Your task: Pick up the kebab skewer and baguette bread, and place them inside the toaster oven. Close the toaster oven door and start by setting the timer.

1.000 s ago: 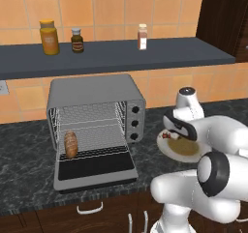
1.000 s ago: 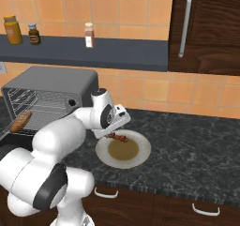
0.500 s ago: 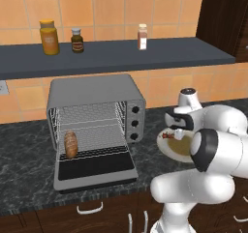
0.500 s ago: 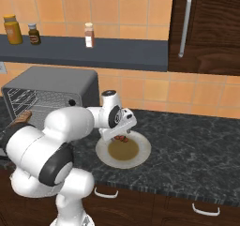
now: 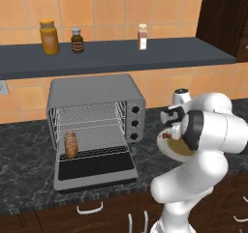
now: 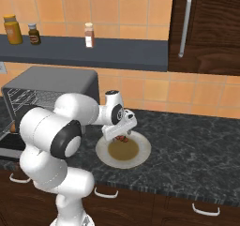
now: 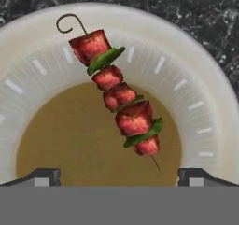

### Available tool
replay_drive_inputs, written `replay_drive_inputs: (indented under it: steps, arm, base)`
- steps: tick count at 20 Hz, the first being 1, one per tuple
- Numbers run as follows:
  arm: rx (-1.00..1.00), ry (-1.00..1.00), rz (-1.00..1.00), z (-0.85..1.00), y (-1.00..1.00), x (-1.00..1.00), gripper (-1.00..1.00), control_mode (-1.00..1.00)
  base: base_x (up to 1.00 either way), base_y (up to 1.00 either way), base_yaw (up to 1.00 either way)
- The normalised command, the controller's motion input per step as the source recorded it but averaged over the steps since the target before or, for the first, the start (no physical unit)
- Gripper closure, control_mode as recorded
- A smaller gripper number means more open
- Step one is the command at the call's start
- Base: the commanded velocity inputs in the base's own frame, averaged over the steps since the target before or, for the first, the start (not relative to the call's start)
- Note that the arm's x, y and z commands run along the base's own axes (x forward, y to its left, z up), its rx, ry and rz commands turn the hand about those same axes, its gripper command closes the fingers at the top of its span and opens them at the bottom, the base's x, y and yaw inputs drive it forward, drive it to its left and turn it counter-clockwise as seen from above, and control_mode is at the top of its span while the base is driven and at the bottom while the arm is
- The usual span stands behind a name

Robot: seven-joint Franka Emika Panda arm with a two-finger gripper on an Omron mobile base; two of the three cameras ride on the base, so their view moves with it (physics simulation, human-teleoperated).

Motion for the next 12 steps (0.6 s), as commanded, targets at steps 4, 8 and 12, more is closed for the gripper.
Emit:
replay_drive_inputs:
  steps: [4,8,12]
  arm:
    - [0.02,0.04,0.05,-0.17,0.00,0.39,-1.00,-1.00]
    - [0.05,0.02,0.07,-0.27,0.00,0.24,-1.00,-1.00]
    - [0.06,0.00,0.08,-0.30,-0.02,0.06,-1.00,-1.00]
  base:
    - [0.00,0.00,0.00]
    - [0.00,0.00,0.00]
    - [0.00,0.00,0.00]
